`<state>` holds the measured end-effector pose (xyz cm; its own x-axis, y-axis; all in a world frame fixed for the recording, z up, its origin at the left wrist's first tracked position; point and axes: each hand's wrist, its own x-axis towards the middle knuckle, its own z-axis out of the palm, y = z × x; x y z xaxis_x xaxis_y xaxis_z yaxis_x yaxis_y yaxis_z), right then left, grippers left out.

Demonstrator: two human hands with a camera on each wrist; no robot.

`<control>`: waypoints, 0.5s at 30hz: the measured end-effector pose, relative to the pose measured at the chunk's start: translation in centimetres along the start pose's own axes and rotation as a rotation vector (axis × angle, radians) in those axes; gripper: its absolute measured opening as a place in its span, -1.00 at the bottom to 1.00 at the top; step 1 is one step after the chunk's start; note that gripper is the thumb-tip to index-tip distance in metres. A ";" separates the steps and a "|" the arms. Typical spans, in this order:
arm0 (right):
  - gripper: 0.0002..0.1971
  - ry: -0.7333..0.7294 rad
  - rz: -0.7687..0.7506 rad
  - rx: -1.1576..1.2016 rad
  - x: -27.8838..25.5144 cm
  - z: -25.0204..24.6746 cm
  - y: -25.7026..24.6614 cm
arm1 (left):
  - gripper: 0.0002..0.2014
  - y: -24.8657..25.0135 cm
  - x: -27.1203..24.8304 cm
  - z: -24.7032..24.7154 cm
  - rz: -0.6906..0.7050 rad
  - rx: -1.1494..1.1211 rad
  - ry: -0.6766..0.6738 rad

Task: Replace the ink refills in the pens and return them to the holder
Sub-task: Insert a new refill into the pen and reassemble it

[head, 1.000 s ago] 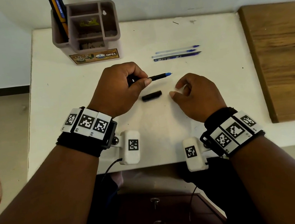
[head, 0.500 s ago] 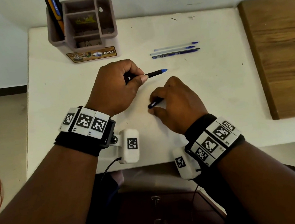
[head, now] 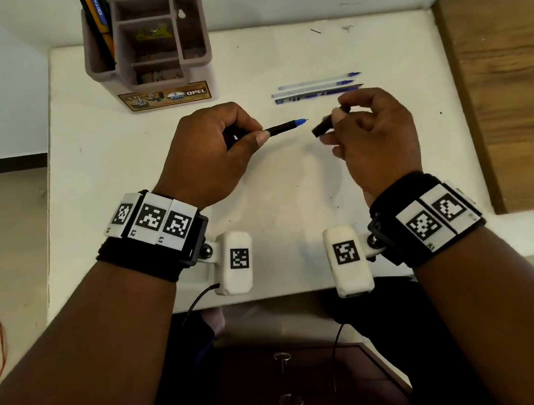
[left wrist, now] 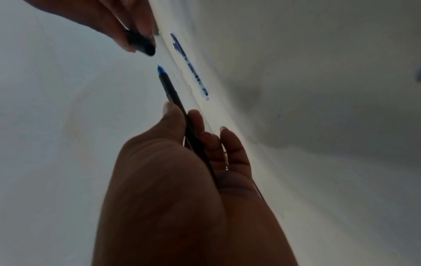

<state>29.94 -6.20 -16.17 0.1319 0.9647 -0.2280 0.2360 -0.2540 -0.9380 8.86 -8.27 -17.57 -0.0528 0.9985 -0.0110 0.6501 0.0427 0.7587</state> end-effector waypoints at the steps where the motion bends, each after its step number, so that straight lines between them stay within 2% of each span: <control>1: -0.89 0.023 0.031 0.059 0.1 0.0 -0.1 | -0.91 0.0 0.0 0.0 0.005 -0.006 0.001; 7: -0.87 0.064 0.114 0.117 0.3 0.1 -0.3 | -0.91 0.2 -0.2 0.1 0.030 -0.046 -0.008; 12: -0.89 0.087 0.115 0.063 0.3 0.0 -0.3 | -0.92 0.3 -0.2 0.1 0.045 -0.054 -0.024; 15: -0.84 0.117 0.112 0.079 0.4 -0.2 -0.4 | -0.92 0.2 -0.2 0.0 0.049 -0.060 -0.019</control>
<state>30.11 -5.69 -15.81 0.2654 0.9147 -0.3046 0.1378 -0.3487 -0.9270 9.01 -8.47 -17.43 -0.0068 0.9999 0.0151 0.6049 -0.0079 0.7963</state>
